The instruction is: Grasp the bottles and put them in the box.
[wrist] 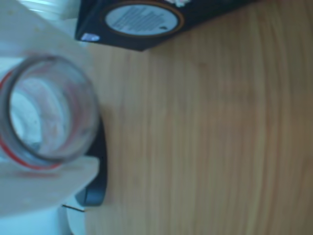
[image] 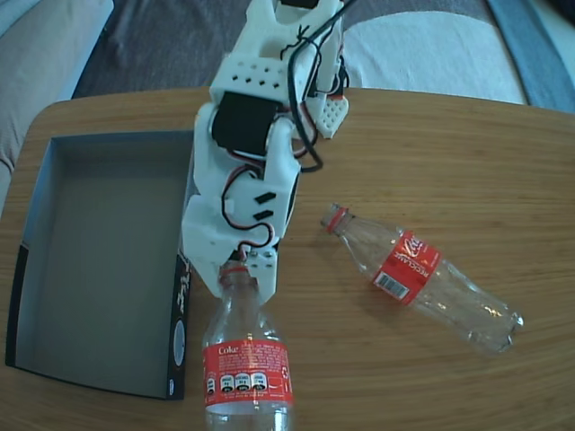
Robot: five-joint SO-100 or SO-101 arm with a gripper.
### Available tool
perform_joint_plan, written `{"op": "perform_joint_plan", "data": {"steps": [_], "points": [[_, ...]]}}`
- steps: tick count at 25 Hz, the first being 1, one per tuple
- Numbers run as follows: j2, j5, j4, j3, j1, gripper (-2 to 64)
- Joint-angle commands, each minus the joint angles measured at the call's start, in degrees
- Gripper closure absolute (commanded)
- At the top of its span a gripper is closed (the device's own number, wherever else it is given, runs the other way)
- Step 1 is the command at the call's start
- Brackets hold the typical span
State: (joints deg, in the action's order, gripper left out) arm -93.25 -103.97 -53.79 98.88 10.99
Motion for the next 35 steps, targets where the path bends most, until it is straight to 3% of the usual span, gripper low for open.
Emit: {"op": "perform_joint_plan", "data": {"steps": [1, 8, 13, 25, 35], "points": [[-4.7, 0.4, -4.5, -5.7, -0.4, 55.0], [-10.5, 0.0, -14.3, -9.3, -0.5, 55.0], [-15.2, -0.1, -17.7, -11.1, -0.5, 55.0], [-22.7, -0.5, -17.8, -9.9, -0.6, 55.0], [-26.6, -11.2, -19.3, -6.6, 3.7, 55.0]]}}
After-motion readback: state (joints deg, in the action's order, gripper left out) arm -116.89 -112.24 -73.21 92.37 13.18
